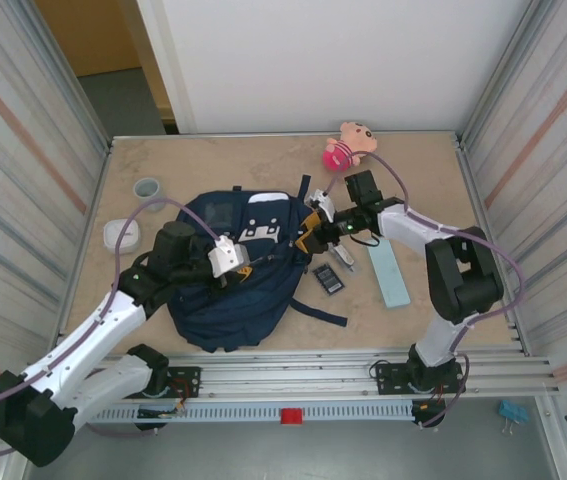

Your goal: Pack books, pencil case, and school supplies into a backpack

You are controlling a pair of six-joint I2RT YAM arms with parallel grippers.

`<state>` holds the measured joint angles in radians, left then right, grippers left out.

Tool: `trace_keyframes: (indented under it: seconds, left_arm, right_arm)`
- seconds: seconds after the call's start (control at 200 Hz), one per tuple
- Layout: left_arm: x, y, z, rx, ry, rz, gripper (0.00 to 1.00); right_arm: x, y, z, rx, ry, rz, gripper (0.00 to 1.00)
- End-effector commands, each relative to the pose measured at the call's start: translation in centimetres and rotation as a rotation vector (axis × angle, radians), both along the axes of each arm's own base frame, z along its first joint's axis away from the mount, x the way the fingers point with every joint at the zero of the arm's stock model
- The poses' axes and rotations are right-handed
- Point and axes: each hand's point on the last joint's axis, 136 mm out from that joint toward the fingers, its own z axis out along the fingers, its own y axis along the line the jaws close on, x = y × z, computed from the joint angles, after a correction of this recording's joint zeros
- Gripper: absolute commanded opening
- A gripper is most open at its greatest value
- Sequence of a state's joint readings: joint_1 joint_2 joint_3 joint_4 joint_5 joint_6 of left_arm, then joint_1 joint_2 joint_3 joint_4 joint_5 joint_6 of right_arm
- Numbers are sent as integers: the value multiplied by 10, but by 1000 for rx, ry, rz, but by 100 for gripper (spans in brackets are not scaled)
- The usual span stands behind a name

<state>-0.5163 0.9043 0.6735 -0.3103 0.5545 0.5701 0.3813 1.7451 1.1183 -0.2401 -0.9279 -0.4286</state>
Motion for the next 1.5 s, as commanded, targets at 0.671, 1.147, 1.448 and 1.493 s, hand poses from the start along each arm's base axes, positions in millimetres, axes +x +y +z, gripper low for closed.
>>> trace_keyframes:
  seconds: [0.671,1.147,1.448,1.493]
  left_arm:
    - [13,2,18,-19,-121,26,0]
    - [14,3,15,-4,-123,33,0]
    - [14,0,19,-17,-126,20,0]
    - [14,0,19,-18,-128,19,0]
  right_arm:
    - [-34,23,2,9,299,97,42]
    - [-84,-2,42,22,347,144,34]
    - [-51,1,22,-67,212,99,60]
    - [-48,4,20,-66,205,110,61]
